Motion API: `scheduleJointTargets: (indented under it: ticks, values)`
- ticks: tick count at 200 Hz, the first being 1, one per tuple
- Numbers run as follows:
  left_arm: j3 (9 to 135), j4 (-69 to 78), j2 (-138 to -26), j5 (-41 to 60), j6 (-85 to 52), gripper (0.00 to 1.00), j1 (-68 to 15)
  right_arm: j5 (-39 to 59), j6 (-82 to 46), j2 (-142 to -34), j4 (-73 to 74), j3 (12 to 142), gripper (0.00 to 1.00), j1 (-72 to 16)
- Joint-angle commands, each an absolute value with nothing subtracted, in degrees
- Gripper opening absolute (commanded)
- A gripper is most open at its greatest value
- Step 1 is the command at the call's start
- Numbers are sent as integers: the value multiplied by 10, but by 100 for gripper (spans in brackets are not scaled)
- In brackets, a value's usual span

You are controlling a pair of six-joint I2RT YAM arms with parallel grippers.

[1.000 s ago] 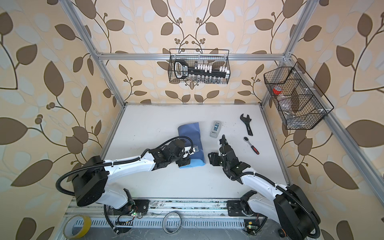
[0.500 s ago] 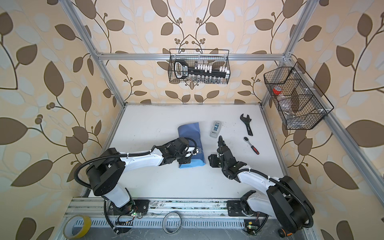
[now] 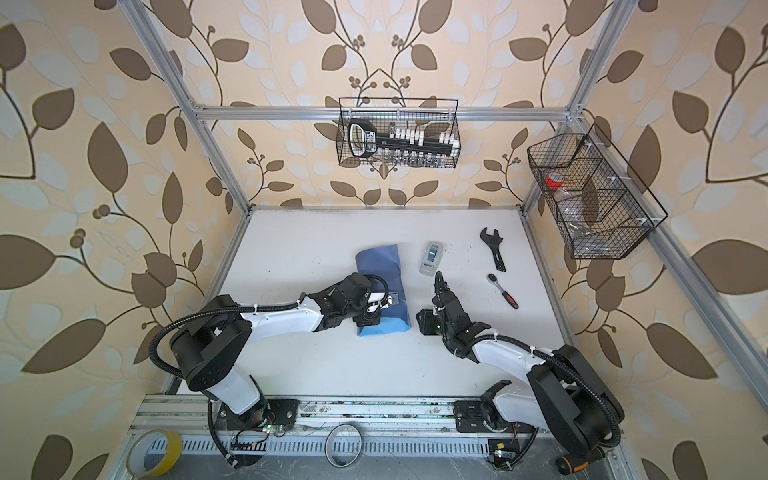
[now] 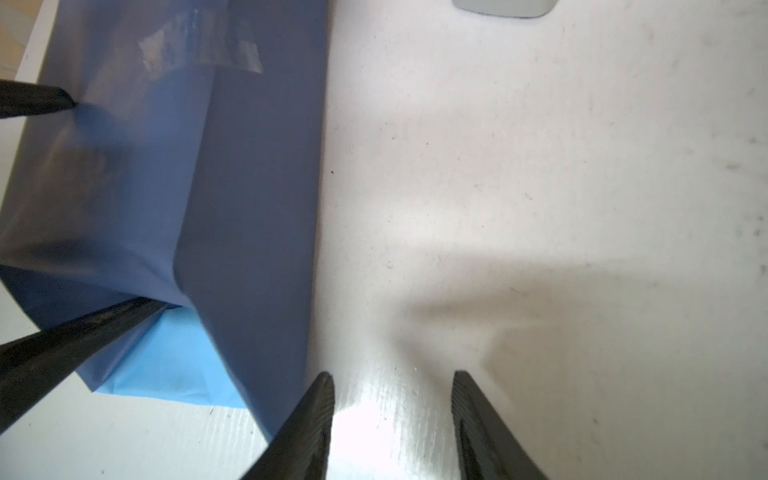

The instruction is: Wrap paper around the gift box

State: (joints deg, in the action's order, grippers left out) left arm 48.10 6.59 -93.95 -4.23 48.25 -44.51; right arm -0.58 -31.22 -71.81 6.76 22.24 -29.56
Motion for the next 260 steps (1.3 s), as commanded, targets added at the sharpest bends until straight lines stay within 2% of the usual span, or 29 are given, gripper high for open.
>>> scheduleJointTargets:
  ticks: [1, 34, 99, 260]
  values:
    - [462, 80, -916, -15, 515, 94, -437, 1, -300, -727, 69, 239, 47, -299]
    - [454, 81, -899, -3, 509, 94, -433, 3, -300, -736, 69, 245, 48, -302]
    - [487, 48, -929, -25, 496, 91, -439, 5, -310, -761, 87, 251, 47, -315]
    - [489, 33, -959, -89, 502, 90, -458, 17, -308, -783, 103, 261, 42, -313]
